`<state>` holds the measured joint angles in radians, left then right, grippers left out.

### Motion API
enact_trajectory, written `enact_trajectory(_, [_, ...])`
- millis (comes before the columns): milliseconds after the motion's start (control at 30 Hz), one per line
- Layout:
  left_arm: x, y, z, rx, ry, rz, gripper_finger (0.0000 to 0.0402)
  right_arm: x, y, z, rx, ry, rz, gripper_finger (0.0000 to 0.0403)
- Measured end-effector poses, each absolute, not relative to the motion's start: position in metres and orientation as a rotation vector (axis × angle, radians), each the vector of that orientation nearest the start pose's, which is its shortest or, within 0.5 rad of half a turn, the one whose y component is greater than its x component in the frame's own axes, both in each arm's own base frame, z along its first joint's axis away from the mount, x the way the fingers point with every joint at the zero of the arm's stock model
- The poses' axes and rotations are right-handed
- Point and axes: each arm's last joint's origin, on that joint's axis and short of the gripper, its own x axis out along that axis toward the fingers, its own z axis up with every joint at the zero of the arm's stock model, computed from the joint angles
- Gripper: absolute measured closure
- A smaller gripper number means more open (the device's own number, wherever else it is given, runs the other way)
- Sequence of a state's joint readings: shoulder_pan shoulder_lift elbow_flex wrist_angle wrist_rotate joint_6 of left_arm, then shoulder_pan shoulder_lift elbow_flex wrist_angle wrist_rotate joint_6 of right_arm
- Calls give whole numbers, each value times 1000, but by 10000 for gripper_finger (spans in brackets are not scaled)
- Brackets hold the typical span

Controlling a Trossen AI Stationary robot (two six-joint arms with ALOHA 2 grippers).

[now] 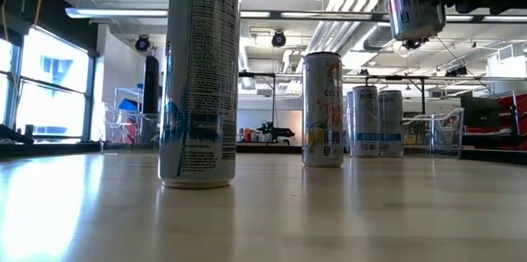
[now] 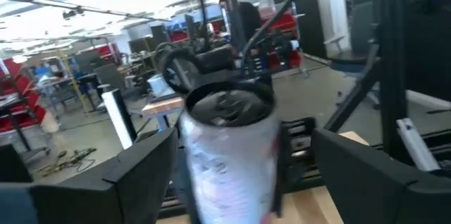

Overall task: Sort soda cans
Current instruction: Put the white-pink soda can into the bottom left transparent bin

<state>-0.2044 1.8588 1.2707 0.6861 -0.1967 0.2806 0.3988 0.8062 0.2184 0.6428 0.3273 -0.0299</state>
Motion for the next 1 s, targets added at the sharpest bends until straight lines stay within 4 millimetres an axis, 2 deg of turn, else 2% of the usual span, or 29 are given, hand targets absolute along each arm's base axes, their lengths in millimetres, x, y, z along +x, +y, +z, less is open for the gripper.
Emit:
enact_trajectory(233, [422,-72,285,228,-136,16,80,160,57,214,-13,-59,75,166])
enact_trajectory(500, [440,-71,259,214,-148,9,80,160,57,215,-14,-65,73,166])
enact_trajectory(800, [473,-74,251,191,-171,-67,80,160,58,213,-15,-49,82,166])
enact_trajectory(900, [477,-75,248,194,-158,-69,86,160,58,213,-1,-43,83,166])
enact_trajectory(1000, [478,-75,249,194,-149,-69,109,160,58,212,13,-39,86,166])
